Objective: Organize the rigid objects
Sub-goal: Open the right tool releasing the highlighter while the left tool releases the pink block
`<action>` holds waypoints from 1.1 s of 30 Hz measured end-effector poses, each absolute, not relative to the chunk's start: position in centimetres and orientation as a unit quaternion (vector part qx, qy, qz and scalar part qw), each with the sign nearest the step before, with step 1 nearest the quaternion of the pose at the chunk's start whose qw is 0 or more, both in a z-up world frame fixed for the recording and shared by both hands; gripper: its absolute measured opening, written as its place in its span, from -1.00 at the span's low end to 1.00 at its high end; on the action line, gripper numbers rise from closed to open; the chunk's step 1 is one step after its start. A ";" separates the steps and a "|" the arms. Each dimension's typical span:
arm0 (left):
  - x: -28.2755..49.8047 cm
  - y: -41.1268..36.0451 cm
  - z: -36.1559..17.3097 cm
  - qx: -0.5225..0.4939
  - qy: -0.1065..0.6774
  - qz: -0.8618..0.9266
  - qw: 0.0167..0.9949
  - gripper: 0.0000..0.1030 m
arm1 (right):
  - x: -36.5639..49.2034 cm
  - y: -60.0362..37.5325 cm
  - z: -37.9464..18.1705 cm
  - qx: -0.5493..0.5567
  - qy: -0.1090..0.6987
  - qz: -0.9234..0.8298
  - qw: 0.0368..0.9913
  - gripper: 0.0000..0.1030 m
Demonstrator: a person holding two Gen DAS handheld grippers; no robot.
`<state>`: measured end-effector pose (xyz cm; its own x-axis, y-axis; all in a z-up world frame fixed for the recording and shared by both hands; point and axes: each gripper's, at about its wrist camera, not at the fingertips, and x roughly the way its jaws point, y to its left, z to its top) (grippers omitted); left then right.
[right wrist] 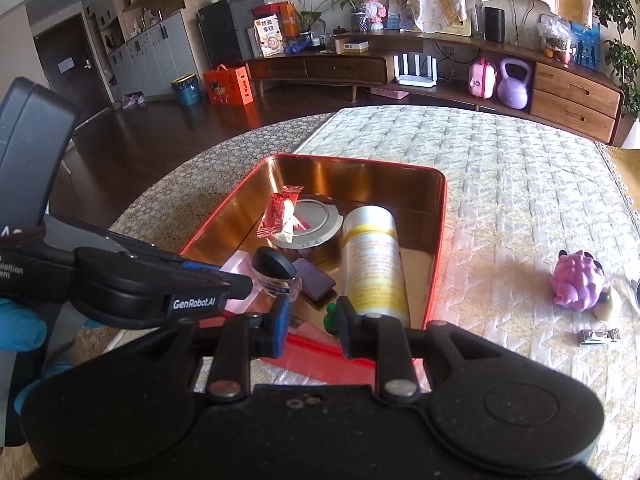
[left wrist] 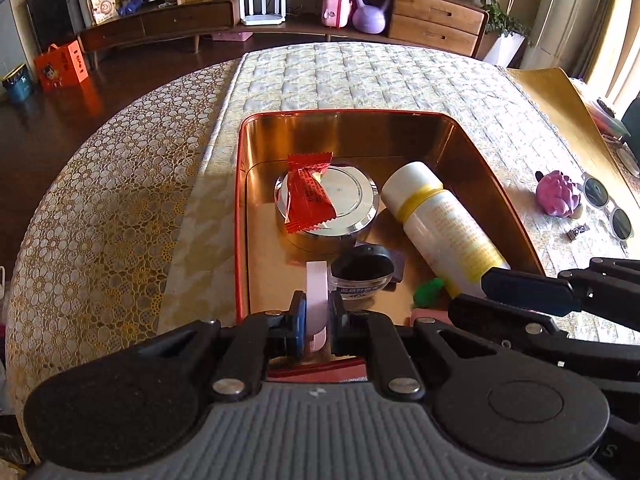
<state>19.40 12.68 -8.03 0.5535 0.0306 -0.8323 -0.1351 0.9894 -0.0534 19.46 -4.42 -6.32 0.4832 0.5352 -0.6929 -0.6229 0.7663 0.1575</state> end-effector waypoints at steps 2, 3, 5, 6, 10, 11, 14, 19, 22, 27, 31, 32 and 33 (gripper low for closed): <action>19.2 12.6 -7.8 -0.055 0.469 0.046 0.880 -0.79 | 19.3 -4.6 -6.0 -0.055 0.378 0.339 0.860 -0.43; 19.1 12.5 -7.6 -0.052 0.469 0.045 0.881 -0.78 | 19.2 -4.7 -5.9 -0.054 0.377 0.340 0.860 -0.41; 18.7 12.2 -7.4 -0.044 0.466 0.046 0.882 -0.77 | 19.1 -4.9 -5.6 -0.050 0.374 0.343 0.861 -0.38; 18.6 12.1 -7.2 -0.041 0.464 0.047 0.884 -0.77 | 19.0 -5.0 -5.4 -0.048 0.372 0.343 0.861 -0.36; 17.9 11.8 -6.6 -0.041 0.456 0.046 0.888 -0.77 | 18.6 -5.5 -4.9 -0.043 0.365 0.344 0.864 -0.30; 17.8 11.8 -6.4 -0.041 0.453 0.046 0.889 -0.77 | 18.5 -5.7 -4.8 -0.040 0.364 0.344 0.865 -0.28; 17.1 11.4 -5.7 -0.038 0.444 0.047 0.894 -0.77 | 18.2 -6.2 -4.4 -0.035 0.359 0.343 0.867 -0.23; 16.0 10.6 -4.7 -0.026 0.425 0.048 0.904 -0.77 | 17.6 -7.2 -3.8 -0.024 0.352 0.342 0.871 -0.12; 15.5 10.2 -4.2 -0.030 0.420 0.045 0.906 -0.77 | 17.1 -7.8 -3.4 -0.021 0.345 0.346 0.872 -0.09; 14.6 9.3 -3.5 -0.028 0.409 0.037 0.911 -0.76 | 16.1 -8.9 -2.8 -0.016 0.333 0.348 0.876 0.03; 14.1 8.5 -3.2 -0.029 0.406 0.026 0.913 -0.76 | 15.4 -10.1 -2.5 -0.009 0.325 0.346 0.880 0.07; 14.0 8.2 -3.1 -0.031 0.405 0.023 0.913 -0.76 | 15.2 -10.4 -2.4 -0.006 0.323 0.345 0.881 0.10; 13.9 7.9 -3.0 -0.033 0.405 0.019 0.914 -0.76 | 15.0 -10.8 -2.4 -0.003 0.322 0.344 0.882 0.13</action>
